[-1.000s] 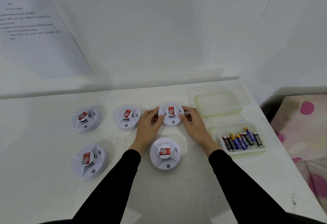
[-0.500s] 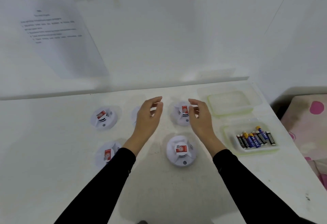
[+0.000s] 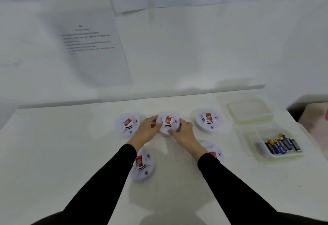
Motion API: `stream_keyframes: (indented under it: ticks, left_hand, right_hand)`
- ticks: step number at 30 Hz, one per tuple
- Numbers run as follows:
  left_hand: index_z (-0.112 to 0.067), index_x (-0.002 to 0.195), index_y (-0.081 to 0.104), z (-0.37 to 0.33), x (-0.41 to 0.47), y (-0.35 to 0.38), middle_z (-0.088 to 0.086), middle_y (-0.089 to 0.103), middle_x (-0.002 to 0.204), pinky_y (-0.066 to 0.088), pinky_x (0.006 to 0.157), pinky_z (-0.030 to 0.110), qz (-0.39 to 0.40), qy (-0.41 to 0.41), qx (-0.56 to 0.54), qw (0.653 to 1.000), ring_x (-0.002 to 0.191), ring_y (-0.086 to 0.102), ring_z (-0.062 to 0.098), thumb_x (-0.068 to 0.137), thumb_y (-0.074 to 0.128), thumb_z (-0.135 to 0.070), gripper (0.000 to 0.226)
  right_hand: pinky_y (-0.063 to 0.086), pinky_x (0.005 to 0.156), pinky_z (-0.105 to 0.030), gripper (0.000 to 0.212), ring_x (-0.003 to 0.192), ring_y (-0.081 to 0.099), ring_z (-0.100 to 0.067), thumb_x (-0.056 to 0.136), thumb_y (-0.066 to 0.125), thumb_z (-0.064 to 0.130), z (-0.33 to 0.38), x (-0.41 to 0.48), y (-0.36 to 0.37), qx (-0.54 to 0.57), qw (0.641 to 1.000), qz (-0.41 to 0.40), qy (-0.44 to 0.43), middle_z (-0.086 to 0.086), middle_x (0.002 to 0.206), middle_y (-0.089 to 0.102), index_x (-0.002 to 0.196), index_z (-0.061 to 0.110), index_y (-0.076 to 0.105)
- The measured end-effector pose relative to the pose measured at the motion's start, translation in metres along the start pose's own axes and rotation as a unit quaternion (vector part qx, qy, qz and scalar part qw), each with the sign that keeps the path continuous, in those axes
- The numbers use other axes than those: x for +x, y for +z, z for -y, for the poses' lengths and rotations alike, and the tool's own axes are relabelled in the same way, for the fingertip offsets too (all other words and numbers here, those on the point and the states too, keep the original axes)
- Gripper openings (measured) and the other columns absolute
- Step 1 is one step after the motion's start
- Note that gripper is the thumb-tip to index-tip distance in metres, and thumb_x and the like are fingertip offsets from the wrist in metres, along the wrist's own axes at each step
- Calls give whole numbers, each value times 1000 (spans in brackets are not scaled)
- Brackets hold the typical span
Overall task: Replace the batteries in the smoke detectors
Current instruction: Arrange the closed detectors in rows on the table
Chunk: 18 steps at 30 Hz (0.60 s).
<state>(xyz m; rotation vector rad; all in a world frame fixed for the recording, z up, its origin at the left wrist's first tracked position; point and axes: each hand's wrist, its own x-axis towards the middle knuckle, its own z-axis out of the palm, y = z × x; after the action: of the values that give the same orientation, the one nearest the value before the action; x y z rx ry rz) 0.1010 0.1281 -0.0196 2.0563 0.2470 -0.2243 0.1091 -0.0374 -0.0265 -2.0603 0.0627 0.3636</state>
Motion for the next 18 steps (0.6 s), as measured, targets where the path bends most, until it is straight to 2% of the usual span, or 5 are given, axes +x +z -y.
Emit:
stream_keyframes:
  ticks: [3, 5, 7, 15, 18]
  left_hand:
    - [-19, 126, 55, 5, -4, -7, 7, 64, 124, 54, 93, 32, 3, 3, -118, 993, 113, 63, 21, 91, 69, -17, 37]
    - [-22, 124, 52, 11, -6, -11, 6, 66, 122, 55, 90, 30, 12, 9, -164, 986, 112, 64, 20, 88, 72, -15, 42]
    - [-22, 125, 49, 14, -9, -13, 8, 68, 120, 55, 86, 26, 27, 20, -183, 983, 110, 66, 21, 87, 73, -13, 45]
    - [-35, 138, 50, 25, -12, -11, -1, 68, 122, 50, 95, 26, 27, 43, -178, 983, 113, 64, 11, 87, 74, -26, 57]
    - [-35, 143, 47, 24, -10, -11, -4, 68, 121, 48, 92, 19, 31, 42, -173, 983, 111, 63, 6, 90, 70, -25, 58]
  right_hand:
    - [52, 88, -30, 65, 104, 56, -19, 80, 73, 17, -2, 2, -3, 62, 998, 11, -31, -8, 124, 50, 136, 14, 41]
    - [51, 75, -16, 63, 99, 59, -15, 83, 71, 7, -2, 0, -6, 106, 993, 26, -49, -3, 119, 57, 137, 15, 40]
    - [49, 71, -14, 62, 97, 60, -13, 85, 69, 4, -3, -1, -8, 133, 989, 37, -53, -2, 117, 60, 137, 20, 40]
    - [53, 78, -25, 62, 97, 65, -18, 78, 77, 11, -11, -1, -8, 165, 985, 34, -47, -6, 111, 65, 128, 28, 45]
    - [54, 79, -27, 61, 97, 65, -21, 77, 77, 9, -8, -1, -7, 169, 984, 29, -43, -8, 109, 64, 126, 27, 44]
